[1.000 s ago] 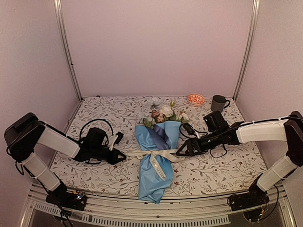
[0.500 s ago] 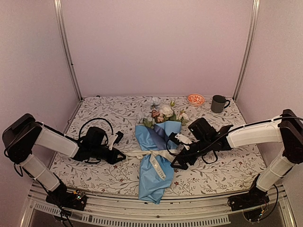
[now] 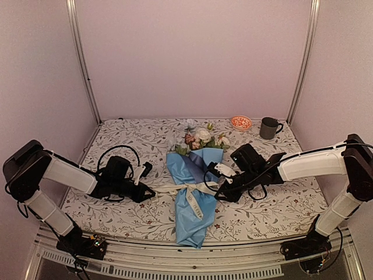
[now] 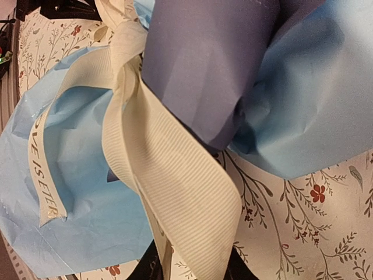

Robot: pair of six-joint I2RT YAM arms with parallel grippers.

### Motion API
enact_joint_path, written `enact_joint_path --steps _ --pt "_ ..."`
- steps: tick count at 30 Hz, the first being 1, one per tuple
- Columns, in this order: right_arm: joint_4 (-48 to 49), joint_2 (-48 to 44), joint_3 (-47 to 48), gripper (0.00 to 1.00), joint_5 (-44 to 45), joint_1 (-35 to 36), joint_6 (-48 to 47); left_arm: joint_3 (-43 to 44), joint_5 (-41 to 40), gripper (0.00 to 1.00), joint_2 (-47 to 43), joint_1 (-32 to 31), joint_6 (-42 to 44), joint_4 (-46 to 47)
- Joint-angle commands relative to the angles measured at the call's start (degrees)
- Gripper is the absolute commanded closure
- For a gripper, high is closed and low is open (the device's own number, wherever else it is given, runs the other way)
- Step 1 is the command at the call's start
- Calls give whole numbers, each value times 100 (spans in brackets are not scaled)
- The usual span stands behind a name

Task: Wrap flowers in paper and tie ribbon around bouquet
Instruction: Tie the half-tied ribbon around the folded bouquet.

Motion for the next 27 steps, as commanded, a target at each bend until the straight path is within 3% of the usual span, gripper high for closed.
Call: enact_joint_path --steps 1,5,11,22,27 --pt "-197 -42 198 71 -93 -19 -19 98 -18 100 -93 -26 107 -104" --pt "-328 -124 138 65 -248 -16 58 119 -12 100 -96 -26 130 -113" --pt "-420 -171 94 80 -607 -22 113 142 -45 100 -99 -24 143 -172" --pt "-610 -241 49 72 -795 -17 237 207 -51 100 -83 -26 178 -240" --pt "-611 -181 69 96 -812 -21 237 252 -73 100 -102 -26 195 -306"
